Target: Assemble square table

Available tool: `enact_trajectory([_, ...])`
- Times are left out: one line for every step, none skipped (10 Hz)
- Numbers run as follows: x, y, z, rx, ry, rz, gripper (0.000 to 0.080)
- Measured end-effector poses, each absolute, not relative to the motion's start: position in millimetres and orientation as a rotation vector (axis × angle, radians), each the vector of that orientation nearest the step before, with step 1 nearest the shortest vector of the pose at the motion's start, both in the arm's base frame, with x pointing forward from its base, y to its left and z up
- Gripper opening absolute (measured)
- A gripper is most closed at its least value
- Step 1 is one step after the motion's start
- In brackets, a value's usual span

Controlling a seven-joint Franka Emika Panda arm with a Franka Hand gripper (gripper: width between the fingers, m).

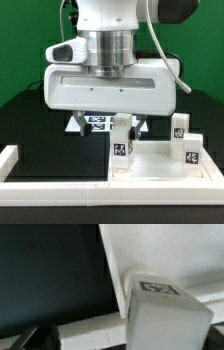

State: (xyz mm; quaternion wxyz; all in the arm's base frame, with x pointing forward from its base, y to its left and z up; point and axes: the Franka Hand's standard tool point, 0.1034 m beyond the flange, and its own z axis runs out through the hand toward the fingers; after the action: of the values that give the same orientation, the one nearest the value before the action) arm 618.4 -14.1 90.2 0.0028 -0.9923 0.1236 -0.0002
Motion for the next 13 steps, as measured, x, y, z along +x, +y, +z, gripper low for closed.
enact_trajectory([620,-13,88.9,-3.113,0.389,-0.020,0.0649])
enact_trajectory([622,-12,87.0,-3.115,0.391,-0.050,0.0649])
enact_trajectory([623,-8,86.1,-3.115,0.390,-0.067,0.0649])
enact_trajectory([624,-6,85.2,-3.115,0.387,-0.085,0.0649])
enact_trajectory([624,-4,83.7,-3.117,0.390,-0.102,0.0649])
enact_trajectory([621,-2,81.6,-3.117,0.392,-0.095,0.0649])
enact_trajectory([621,-2,81.6,-3.117,0.393,-0.095,0.0649])
enact_trajectory([621,-2,81.6,-3.116,0.406,-0.095,0.0649])
enact_trajectory([621,-2,81.6,-3.112,0.430,-0.095,0.0559])
enact_trajectory([621,-2,81.6,-3.112,0.429,-0.095,0.0559])
enact_trajectory([621,-2,81.6,-3.102,0.484,-0.095,0.0356])
enact_trajectory([621,-2,81.5,-3.085,0.573,-0.094,0.0290])
enact_trajectory([621,-2,81.4,-3.057,0.698,-0.094,0.0290])
